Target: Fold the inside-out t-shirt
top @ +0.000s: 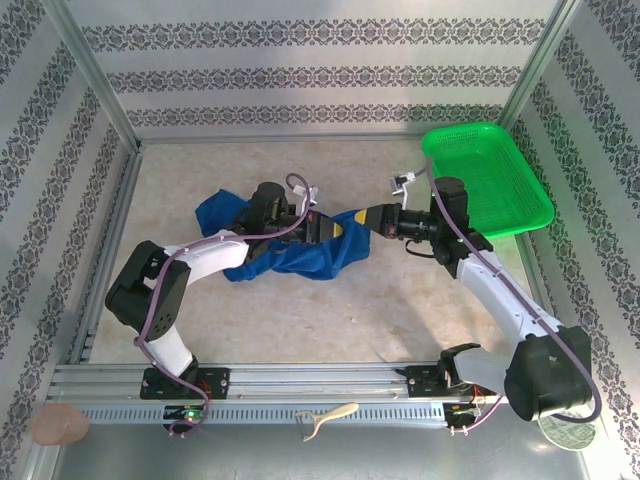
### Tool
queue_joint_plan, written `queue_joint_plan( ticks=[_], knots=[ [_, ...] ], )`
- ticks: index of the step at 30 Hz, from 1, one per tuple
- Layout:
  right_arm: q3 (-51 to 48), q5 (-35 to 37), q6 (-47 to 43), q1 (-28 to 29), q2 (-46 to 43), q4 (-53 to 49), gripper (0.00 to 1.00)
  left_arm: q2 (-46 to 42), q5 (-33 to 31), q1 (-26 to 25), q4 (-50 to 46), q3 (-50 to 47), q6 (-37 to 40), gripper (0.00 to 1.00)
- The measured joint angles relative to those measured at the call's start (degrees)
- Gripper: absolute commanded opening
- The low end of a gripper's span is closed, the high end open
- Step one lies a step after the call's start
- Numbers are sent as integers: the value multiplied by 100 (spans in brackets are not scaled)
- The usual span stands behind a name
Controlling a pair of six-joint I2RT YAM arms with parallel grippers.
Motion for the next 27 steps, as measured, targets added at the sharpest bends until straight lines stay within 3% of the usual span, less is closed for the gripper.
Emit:
queue_joint_plan(
  ticks=[5,6,9,10,13,18,21,24,27],
  knots=[
    [50,660,-127,-243,1091,-20,0,-4,555,116,1217,-212,-876,0],
    [116,793,-129,-225,1427,-35,6,-4,651,122,1469,-258,-1084,0],
    [450,1145,-151,-17,2243,-186,47,35,874,122,2319,-382,-1788,0],
    [575,1276,-186,57,2433,-245,53,66,938,122,2638,-400,-2020,0],
    [660,1576,-291,129,2496,-420,57,234,1036,155,3585,-400,-2638,0],
    [302,2107,-496,48,1279,-957,57,450,1008,212,4100,-435,-3025,0],
    [85,2352,-538,15,15,-1318,58,442,986,229,4076,-476,-2986,10],
    [61,2404,-529,76,-925,-1381,58,337,925,229,3794,-520,-2761,27],
    [61,2356,-507,293,-1307,-1303,59,179,855,229,3495,-549,-2511,53]
  ],
)
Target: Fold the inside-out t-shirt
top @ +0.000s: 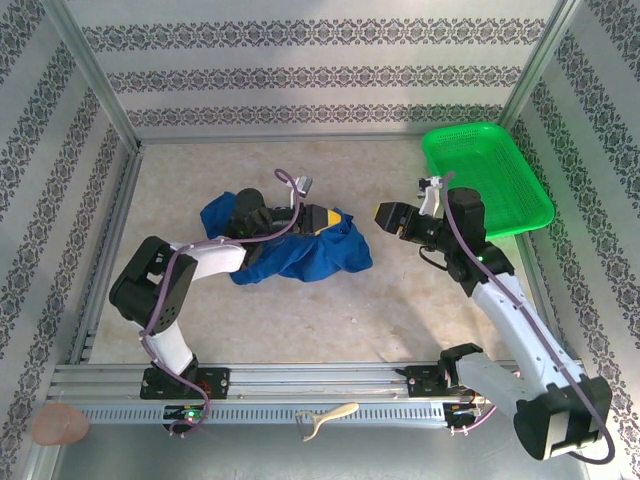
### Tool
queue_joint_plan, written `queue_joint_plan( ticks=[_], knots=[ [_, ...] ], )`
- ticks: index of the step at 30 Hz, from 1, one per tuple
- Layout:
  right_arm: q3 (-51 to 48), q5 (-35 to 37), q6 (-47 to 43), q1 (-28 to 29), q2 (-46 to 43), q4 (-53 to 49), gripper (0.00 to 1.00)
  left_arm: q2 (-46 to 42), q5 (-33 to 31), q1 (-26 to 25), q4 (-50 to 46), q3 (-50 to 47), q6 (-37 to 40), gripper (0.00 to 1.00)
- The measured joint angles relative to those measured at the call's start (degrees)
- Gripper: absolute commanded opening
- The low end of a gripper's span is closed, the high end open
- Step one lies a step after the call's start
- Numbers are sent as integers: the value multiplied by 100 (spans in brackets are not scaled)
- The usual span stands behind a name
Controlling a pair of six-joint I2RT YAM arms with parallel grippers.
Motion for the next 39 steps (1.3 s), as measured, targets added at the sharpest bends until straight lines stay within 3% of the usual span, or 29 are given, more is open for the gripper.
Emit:
queue_joint_plan(
  ticks=[4,12,22,34,37,39],
  knots=[
    [-55,-15,0,188,122,-4,59,-219,-96,4,-363,-122,323,60],
    [-581,236,103,660,468,52,55,-778,-520,74,-1272,-769,1034,64],
    [-533,306,76,1403,1368,645,43,-614,-734,74,-726,-1226,776,65],
    [52,223,160,1469,2455,1462,37,-597,-774,74,-205,-1252,483,65],
    [181,173,249,1502,2634,1611,25,-597,-772,74,-181,-1261,463,65],
    [238,146,289,1502,2717,1672,12,-597,-774,74,-170,-1261,463,65]
  ],
)
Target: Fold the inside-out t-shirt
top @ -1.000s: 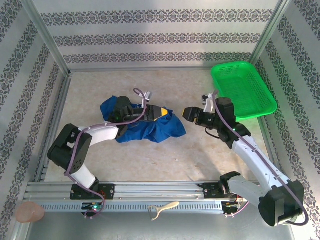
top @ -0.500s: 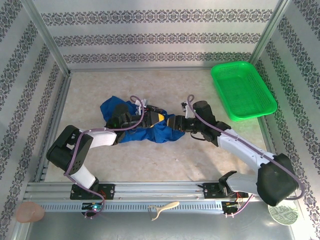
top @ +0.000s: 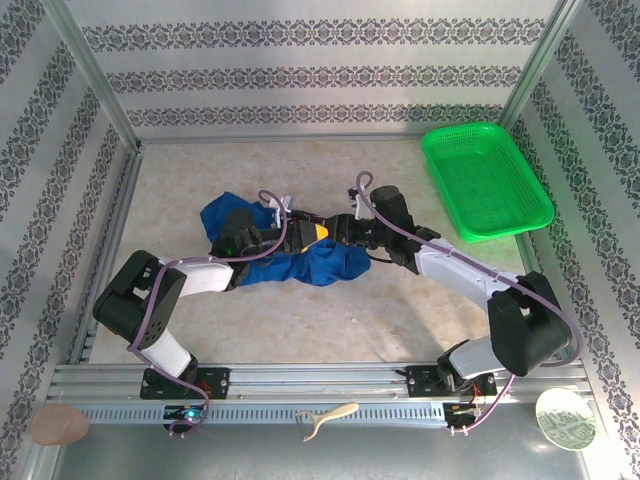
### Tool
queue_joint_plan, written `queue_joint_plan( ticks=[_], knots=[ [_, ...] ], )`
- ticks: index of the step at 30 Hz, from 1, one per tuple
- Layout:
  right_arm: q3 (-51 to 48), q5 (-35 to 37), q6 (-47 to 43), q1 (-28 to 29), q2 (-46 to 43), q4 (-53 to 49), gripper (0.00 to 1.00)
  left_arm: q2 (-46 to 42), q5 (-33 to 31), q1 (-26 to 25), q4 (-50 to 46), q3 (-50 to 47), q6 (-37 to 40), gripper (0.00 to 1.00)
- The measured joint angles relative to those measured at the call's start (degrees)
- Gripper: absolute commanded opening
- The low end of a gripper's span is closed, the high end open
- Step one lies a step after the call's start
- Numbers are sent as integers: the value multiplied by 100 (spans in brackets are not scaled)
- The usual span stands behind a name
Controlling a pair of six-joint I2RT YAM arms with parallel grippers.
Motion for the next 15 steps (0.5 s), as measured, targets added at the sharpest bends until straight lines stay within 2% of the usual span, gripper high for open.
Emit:
queue_joint_plan(
  ticks=[1,2,8,15],
  knots=[
    [9,-17,9,0,13,15,2,0,0,0,2,0,0,65],
    [9,-24,26,-2,13,28,0,0,0,0,2,0,0,65],
    [-50,-76,70,-94,-190,28,0,4,-4,4,2,0,0,65],
    [-48,-175,144,-837,-1593,-415,0,-129,-179,278,-385,-28,256,67]
  ],
)
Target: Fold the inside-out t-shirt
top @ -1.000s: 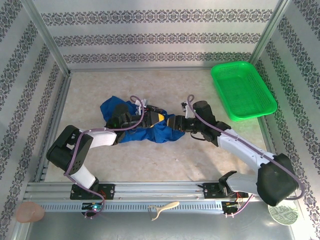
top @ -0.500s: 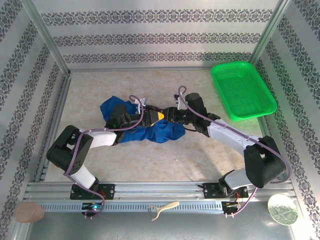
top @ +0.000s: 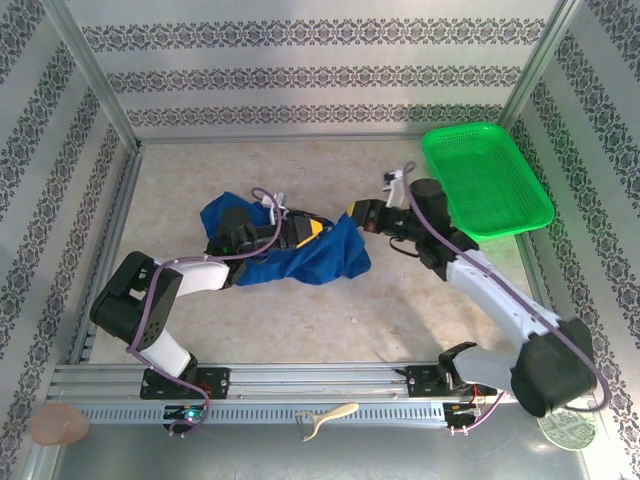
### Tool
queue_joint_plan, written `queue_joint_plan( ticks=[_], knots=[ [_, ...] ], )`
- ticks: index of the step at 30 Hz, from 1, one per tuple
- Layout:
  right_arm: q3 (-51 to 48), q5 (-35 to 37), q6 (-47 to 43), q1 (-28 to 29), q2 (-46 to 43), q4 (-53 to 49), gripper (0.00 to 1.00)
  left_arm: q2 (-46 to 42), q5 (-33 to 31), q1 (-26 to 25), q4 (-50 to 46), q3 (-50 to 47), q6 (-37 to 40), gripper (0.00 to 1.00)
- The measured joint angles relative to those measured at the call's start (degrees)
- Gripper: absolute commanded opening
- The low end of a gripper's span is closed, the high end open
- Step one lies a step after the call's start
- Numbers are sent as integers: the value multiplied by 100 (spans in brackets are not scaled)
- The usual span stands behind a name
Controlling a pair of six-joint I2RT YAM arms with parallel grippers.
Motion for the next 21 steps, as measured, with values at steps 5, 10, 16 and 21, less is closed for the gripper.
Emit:
queue_joint_plan(
  ticks=[5,10,16,21],
  knots=[
    [575,-79,-37,-105,-444,-522,0,-59,-308,98,-802,-153,592,67],
    [885,79,-219,-85,-632,-1292,0,-52,-997,140,-2057,-286,1298,67],
    [1141,1126,-678,247,-929,-2509,0,-214,-2184,210,-4089,-44,2297,67],
    [389,1906,-531,955,-935,-2459,0,-820,-2813,214,-5436,407,3053,71]
  ],
)
